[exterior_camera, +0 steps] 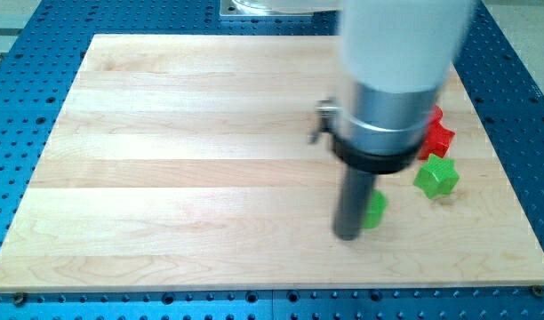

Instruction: Move the green circle below the green star

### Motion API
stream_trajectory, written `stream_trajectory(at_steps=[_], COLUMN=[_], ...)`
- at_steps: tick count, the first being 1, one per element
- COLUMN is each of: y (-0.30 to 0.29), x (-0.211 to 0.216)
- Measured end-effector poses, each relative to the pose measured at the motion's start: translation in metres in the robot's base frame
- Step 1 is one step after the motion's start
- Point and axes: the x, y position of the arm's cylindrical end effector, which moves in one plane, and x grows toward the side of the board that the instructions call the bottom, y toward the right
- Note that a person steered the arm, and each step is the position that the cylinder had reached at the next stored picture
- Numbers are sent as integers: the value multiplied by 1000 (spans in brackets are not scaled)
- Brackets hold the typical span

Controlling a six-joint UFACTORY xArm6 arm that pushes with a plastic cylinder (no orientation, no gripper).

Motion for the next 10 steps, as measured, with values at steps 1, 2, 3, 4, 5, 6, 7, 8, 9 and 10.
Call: stream_trajectory(at_steps=[1, 2, 3, 4, 5, 6, 7, 8, 9, 10], y=[-13, -55, -33, 13, 38, 24, 52, 60, 60, 54], x=[1, -9, -25, -21, -26, -33, -33, -33, -25, -20])
